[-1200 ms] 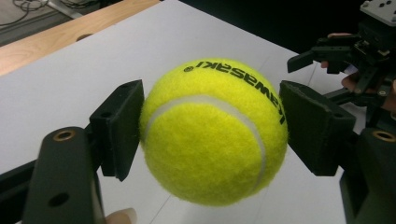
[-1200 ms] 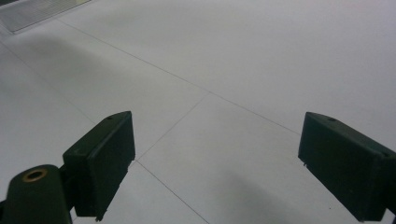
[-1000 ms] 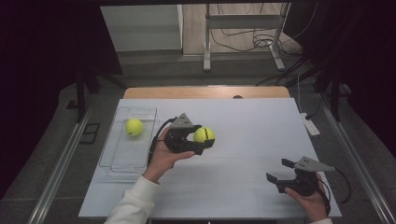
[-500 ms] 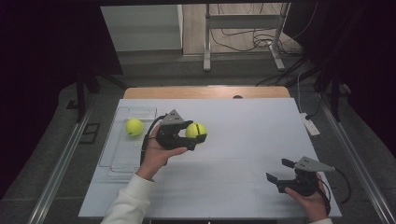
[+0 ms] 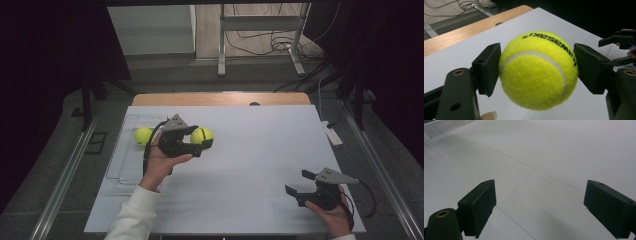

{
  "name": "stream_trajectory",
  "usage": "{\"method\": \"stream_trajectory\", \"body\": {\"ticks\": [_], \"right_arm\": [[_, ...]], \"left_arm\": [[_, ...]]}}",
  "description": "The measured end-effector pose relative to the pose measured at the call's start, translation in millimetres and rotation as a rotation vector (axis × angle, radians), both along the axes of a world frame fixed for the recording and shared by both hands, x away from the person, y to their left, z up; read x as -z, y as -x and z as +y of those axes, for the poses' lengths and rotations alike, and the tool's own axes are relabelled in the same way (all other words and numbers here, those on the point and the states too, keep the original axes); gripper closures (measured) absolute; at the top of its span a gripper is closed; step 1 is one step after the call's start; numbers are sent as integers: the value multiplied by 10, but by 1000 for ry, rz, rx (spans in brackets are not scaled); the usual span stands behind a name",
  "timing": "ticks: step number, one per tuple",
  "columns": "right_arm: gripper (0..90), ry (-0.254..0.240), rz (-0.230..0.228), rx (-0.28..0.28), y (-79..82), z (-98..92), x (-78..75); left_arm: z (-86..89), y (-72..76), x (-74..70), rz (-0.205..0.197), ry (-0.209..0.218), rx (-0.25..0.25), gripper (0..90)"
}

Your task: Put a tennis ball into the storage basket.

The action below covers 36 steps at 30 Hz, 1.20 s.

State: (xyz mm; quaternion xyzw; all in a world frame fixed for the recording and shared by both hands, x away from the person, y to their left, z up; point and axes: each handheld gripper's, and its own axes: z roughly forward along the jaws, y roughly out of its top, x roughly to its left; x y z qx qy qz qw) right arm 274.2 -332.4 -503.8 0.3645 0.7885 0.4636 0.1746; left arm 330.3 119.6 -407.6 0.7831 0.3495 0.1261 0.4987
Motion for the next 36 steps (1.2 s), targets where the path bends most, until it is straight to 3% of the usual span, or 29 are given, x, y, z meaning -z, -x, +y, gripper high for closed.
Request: {"method": "stream_trajectory", "body": {"ticks": [36], "right_arm": [[117,-1,-1,2,0,-4,-2]], "left_arm": [[340,-39,-31,0,12,-100,266]]}}
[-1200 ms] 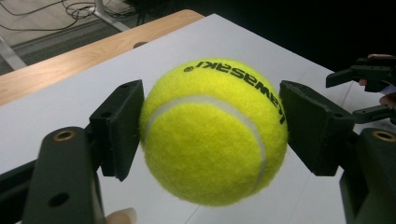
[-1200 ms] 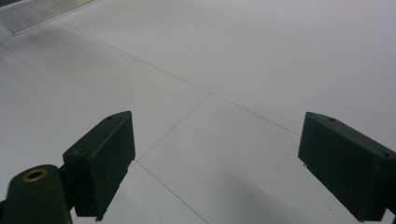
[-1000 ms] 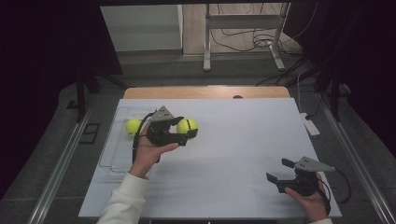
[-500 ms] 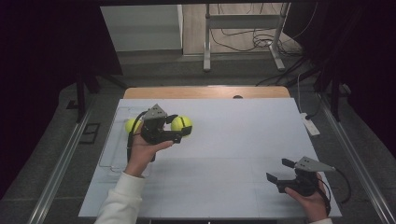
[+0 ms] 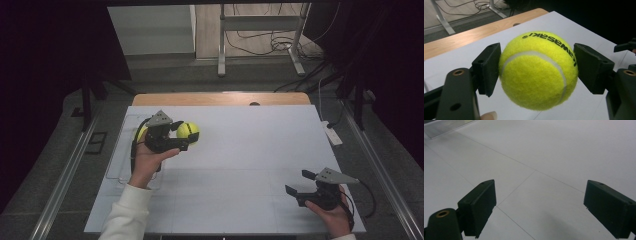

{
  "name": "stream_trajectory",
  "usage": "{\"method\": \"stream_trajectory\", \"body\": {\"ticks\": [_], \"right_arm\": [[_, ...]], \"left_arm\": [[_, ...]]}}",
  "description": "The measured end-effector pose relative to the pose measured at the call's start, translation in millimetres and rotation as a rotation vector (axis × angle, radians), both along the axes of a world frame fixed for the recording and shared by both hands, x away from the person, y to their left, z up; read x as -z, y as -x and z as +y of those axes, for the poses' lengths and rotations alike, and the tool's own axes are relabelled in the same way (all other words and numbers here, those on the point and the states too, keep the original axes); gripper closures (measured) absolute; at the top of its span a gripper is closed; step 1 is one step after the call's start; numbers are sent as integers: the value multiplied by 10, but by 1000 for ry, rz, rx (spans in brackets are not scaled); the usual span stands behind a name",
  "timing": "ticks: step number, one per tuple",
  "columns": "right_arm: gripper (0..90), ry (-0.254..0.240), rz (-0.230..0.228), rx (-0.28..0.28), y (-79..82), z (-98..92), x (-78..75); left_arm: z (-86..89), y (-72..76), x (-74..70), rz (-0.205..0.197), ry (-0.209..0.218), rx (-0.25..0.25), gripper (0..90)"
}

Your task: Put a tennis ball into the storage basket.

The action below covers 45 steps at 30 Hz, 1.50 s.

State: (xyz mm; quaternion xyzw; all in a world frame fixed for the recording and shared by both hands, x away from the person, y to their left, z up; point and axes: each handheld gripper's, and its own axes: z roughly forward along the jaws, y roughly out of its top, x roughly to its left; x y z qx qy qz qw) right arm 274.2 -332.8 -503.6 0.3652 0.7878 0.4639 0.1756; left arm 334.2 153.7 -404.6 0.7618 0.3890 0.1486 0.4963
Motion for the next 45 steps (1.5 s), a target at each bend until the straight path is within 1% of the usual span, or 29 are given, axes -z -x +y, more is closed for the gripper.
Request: {"method": "stream_trajectory", "body": {"ticks": [12,29,35,45], "right_arm": [[117,1,2,-1,0,2,3],[117,5,2,-1,0,3,2],[117,6,2,0,0,4,1],[117,6,0,-1,0,5,0]], "left_arm": [[119,-23,15,5,1,-41,266],[257,-38,25,13,0,-86,266],[305,-46,32,16,6,-100,266],[434,-42,27,14,8,-141,266]]}}
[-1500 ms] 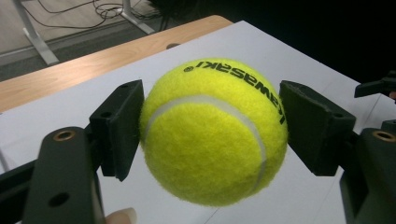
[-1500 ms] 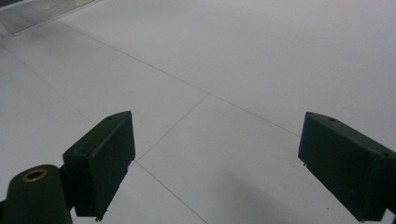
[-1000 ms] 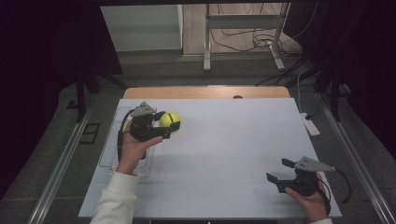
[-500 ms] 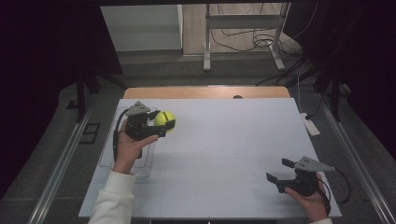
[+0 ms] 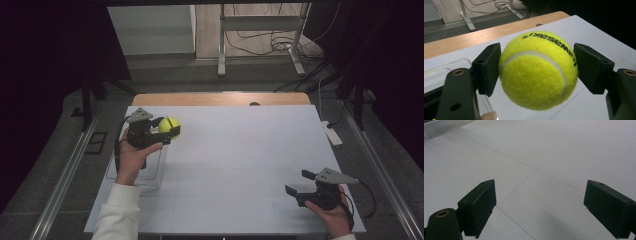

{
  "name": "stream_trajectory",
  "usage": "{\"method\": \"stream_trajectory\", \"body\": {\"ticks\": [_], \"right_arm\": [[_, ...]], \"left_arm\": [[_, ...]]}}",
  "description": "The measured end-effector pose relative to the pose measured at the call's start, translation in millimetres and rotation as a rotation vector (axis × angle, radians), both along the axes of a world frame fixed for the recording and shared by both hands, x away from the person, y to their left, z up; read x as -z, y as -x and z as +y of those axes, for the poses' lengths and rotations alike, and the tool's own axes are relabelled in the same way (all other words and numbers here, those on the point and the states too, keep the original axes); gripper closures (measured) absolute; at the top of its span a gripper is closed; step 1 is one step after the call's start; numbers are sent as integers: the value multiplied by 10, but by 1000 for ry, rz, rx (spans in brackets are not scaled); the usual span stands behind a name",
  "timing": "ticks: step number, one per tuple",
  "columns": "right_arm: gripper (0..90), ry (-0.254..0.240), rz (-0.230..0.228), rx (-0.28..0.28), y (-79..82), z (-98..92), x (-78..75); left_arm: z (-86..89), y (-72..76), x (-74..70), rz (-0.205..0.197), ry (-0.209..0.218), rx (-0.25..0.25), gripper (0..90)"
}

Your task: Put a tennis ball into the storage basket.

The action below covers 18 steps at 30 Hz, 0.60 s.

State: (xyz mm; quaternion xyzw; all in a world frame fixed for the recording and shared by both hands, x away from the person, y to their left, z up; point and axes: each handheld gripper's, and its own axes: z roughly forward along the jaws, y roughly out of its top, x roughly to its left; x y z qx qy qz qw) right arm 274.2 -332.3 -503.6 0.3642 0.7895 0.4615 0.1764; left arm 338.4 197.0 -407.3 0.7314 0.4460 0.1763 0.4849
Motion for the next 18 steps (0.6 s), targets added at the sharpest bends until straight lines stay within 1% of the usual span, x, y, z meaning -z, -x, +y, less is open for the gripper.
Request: {"method": "stream_trajectory", "body": {"ticks": [6,11,13,18], "right_arm": [[117,0,0,0,-1,0,1],[117,1,0,0,-2,1,1],[117,1,0,0,-2,2,1],[117,1,0,-1,-1,1,1]], "left_arm": [[65,0,7,0,-24,-34,266],[104,-8,31,6,-32,-49,266],[114,-8,43,10,-48,-61,266],[147,-6,59,14,-52,-71,266]]}}
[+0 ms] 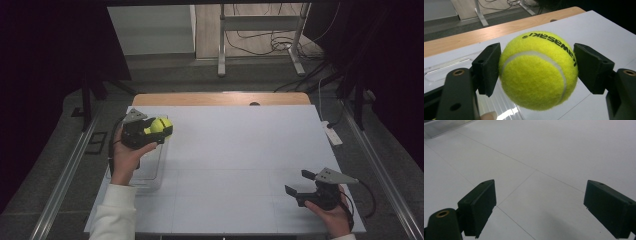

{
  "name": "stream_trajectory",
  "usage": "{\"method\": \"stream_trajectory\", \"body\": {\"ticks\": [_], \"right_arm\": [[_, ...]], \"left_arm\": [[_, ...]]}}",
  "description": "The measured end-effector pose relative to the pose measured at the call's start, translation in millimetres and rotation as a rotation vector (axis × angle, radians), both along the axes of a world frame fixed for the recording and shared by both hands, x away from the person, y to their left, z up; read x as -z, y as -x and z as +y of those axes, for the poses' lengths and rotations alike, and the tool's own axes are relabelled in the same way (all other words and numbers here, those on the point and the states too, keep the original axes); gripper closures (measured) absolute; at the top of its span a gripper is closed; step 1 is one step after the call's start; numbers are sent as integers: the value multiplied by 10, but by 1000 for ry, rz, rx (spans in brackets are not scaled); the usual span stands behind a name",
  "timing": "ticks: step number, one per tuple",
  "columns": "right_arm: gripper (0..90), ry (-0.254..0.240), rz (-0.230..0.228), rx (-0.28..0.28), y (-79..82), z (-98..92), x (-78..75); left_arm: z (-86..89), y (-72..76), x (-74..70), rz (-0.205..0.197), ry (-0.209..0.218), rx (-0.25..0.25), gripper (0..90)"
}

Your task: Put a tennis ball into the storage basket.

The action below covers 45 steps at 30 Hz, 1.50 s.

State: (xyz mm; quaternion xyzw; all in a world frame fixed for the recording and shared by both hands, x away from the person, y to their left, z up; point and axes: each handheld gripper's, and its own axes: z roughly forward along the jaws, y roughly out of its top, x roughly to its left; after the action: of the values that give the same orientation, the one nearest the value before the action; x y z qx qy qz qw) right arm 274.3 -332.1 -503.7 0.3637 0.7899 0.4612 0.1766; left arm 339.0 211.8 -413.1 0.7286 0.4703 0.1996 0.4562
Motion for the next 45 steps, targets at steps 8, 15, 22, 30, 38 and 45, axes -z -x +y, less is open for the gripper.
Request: {"method": "stream_trajectory", "body": {"ticks": [8,15,22,30,38,45], "right_arm": [[117,-4,0,1,-2,-5,1],[117,-6,-2,1,2,-3,-3],[117,-3,-1,2,1,-2,-3],[117,-3,-2,1,2,0,-3],[117,-2,-1,1,3,1,-4],[117,-2,0,1,2,1,-3]], "left_arm": [[89,49,0,1,-21,-25,266],[157,78,19,6,-28,-38,266],[227,97,48,14,-33,-47,266],[307,121,66,18,-29,-61,266],[380,139,81,20,-24,-78,266],[463,155,86,22,-18,-98,266]]}}
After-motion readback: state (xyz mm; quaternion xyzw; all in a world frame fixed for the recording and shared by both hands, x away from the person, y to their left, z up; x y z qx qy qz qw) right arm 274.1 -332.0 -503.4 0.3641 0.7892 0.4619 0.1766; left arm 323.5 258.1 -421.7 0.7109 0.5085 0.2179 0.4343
